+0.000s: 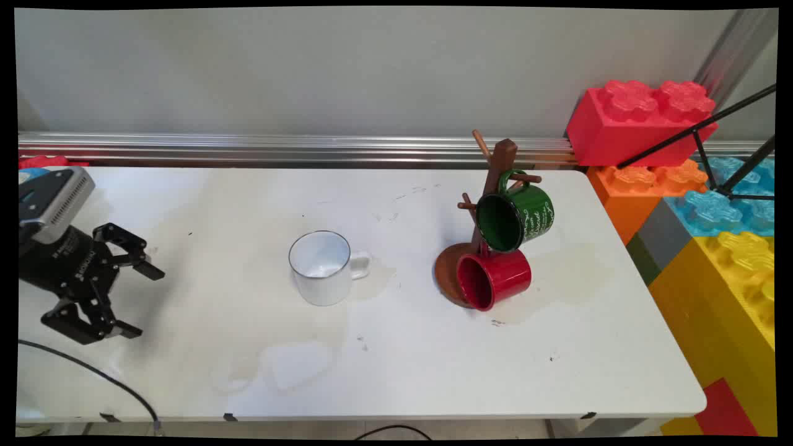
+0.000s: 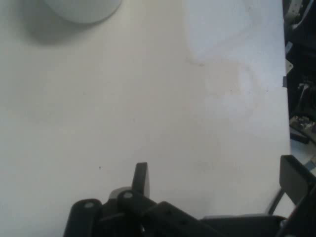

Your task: Pick up the green mug from the rack

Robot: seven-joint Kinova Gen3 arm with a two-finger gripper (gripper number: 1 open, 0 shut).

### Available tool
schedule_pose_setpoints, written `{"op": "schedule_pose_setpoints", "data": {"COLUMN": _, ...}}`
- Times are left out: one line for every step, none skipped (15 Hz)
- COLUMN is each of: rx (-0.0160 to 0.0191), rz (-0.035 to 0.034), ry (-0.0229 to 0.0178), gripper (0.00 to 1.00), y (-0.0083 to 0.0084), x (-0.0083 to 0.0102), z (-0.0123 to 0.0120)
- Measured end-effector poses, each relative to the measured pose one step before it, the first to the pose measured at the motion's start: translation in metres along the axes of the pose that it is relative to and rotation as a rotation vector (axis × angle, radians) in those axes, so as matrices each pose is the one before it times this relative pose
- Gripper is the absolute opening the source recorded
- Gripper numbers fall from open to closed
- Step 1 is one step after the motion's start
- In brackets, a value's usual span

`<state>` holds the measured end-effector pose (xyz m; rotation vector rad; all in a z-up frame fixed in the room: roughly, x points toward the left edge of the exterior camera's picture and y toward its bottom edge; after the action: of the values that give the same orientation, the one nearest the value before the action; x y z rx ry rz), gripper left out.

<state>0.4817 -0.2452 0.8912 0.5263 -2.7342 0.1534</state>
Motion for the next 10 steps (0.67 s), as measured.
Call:
{"op": "schedule_pose_setpoints", "data": {"rx": -0.00121, "rz": 0.00006, "ry": 0.01048, "gripper": 1.0, "y": -0.00121, "x": -0.00081, "z": 0.00153}}
{"op": "schedule_pose_setpoints", "data": {"rx": -0.0012, "rz": -0.00033, "ry": 0.01617, "gripper": 1.0, "y": -0.00136, "x": -0.00016, "z": 0.00152}}
{"op": "schedule_pose_setpoints", "data": {"rx": -0.00038, "rz": -0.00029, "ry": 0.02425, "gripper": 1.0, "y": -0.002, "x": 0.00174, "z": 0.0011}}
{"op": "schedule_pose_setpoints", "data": {"rx": 0.00022, "rz": -0.00088, "ry": 0.02763, "gripper": 1.0, "y": -0.00207, "x": 0.00283, "z": 0.0006}}
{"op": "schedule_pose_setpoints", "data": {"rx": 0.00016, "rz": 0.00006, "ry": 0.0174, "gripper": 1.0, "y": -0.00139, "x": 0.00205, "z": 0.00048}}
{"op": "schedule_pose_setpoints", "data": {"rx": 0.0018, "rz": -0.00225, "ry": 0.0318, "gripper": 1.0, "y": -0.00253, "x": 0.00407, "z": 0.0002}}
{"op": "schedule_pose_setpoints", "data": {"rx": 0.00175, "rz": -0.00371, "ry": 0.0421, "gripper": 1.0, "y": -0.00323, "x": 0.00599, "z": 0.00008}}
{"op": "schedule_pose_setpoints", "data": {"rx": 0.00037, "rz": -0.00427, "ry": 0.04147, "gripper": 1.0, "y": -0.00293, "x": 0.00628, "z": -0.00023}}
{"op": "schedule_pose_setpoints", "data": {"rx": -0.00103, "rz": -0.00454, "ry": 0.0516, "gripper": 1.0, "y": -0.00311, "x": 0.00819, "z": -0.00044}}
{"op": "schedule_pose_setpoints", "data": {"rx": -0.00216, "rz": -0.00587, "ry": 0.05189, "gripper": 1.0, "y": -0.00295, "x": 0.00846, "z": -0.00021}}
